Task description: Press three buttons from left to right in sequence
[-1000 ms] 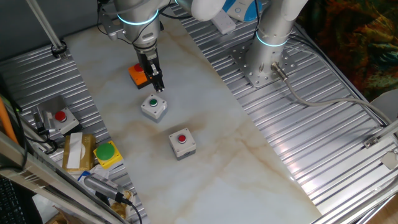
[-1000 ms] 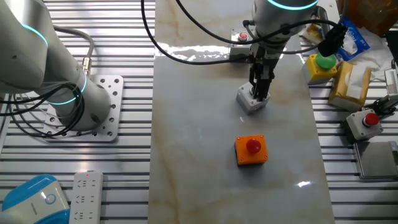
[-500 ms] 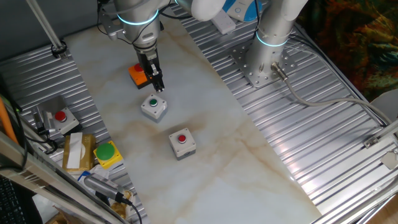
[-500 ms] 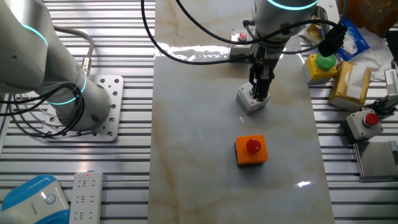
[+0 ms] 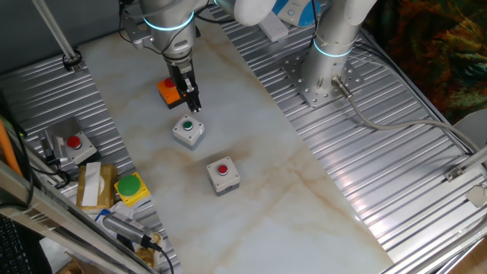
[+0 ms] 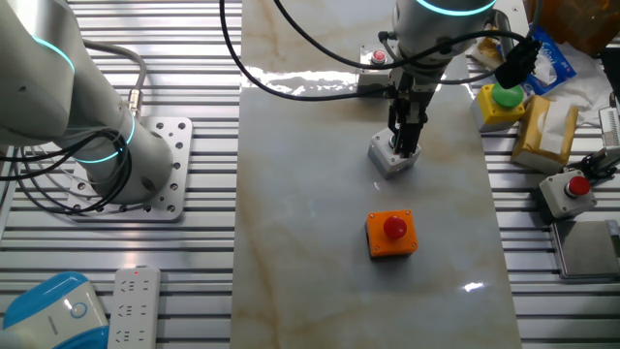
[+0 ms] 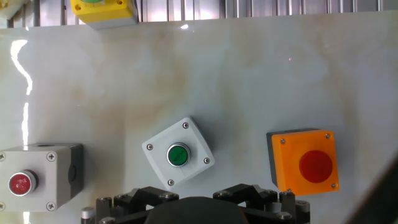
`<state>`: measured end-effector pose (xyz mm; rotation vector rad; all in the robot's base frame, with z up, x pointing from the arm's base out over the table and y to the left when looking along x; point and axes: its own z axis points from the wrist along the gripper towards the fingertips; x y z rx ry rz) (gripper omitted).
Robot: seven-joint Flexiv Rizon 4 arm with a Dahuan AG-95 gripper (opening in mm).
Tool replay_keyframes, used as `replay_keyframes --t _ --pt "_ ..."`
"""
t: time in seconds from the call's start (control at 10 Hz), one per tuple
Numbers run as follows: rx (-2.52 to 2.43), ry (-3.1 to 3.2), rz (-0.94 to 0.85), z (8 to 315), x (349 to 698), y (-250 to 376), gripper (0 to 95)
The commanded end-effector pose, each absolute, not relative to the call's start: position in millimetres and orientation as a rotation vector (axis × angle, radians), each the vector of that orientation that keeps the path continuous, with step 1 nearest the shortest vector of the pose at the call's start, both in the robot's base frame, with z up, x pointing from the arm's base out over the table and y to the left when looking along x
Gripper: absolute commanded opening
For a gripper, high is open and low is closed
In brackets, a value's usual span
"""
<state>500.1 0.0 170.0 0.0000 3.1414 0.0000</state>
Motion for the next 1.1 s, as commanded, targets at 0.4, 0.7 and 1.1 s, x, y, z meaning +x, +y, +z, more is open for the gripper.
replay_keyframes --t 0.4,0.7,1.1 --pt "0.232 3.132 0.032 172 499 -3 0.0" --pt "0.22 3.134 -0.038 174 498 -7 0.0" --pt "0.082 3.133 -0.117 163 485 -74 0.0"
